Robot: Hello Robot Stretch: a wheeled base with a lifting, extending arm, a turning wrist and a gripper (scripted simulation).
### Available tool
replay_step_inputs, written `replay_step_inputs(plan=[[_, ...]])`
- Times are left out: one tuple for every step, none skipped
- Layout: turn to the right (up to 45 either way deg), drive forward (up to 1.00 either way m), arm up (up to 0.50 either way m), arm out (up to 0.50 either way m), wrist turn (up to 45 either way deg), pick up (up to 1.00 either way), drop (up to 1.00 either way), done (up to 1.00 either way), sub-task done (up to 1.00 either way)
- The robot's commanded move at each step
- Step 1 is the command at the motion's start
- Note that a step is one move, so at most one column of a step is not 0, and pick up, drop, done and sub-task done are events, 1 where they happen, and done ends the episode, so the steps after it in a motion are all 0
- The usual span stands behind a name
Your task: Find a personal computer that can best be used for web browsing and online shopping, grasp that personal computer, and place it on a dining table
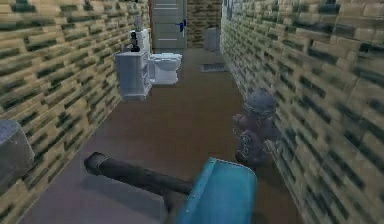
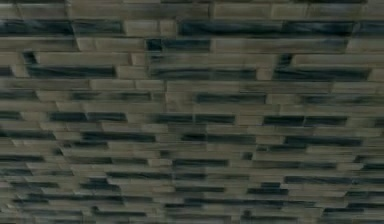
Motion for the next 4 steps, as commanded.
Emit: replay_step_inputs(plan=[[0.0, 1.0, 0.0, 0.0, 0.0, 0.0, 0.0, 0.0, 0.0], [3.0, 0.0, 0.0, 0.0, 0.0, 0.0, 0.0, 0.0, 0.0], [0.0, 0.65, 0.0, 0.0, 0.0, 0.0, 0.0, 0.0, 0.0], [0.0, 1.0, 0.0, 0.0, 0.0, 0.0, 0.0, 0.0, 0.0]])
